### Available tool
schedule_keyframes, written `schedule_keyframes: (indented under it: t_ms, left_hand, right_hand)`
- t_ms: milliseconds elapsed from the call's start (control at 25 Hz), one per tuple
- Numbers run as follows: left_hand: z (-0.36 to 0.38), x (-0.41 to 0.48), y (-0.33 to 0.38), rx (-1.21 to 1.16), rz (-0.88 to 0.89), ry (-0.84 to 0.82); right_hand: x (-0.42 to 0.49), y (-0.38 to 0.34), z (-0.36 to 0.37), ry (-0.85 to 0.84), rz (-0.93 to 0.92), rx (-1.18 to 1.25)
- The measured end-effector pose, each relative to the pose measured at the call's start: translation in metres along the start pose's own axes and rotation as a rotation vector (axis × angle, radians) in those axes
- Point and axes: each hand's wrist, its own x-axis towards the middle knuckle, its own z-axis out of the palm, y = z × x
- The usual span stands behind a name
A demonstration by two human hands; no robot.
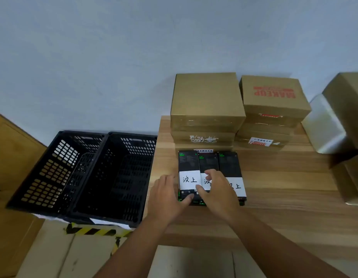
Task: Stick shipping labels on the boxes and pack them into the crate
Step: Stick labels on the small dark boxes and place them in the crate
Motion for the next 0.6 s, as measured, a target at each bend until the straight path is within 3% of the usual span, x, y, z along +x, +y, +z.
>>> schedule_keyframes:
  t_ms: [160,600]
  left_hand:
    - [0.014,0.015,-0.006,-0.144,-0.082,-0.063]
    - [0.038,0.017,-0.009,-0.243,-0.081,-0.073]
  right_hand:
    - [0.018,0.007,0.014,-0.069,0.079,0.004]
    - [0.030,0.019,0.042,-0.119,0.080,-0.007]
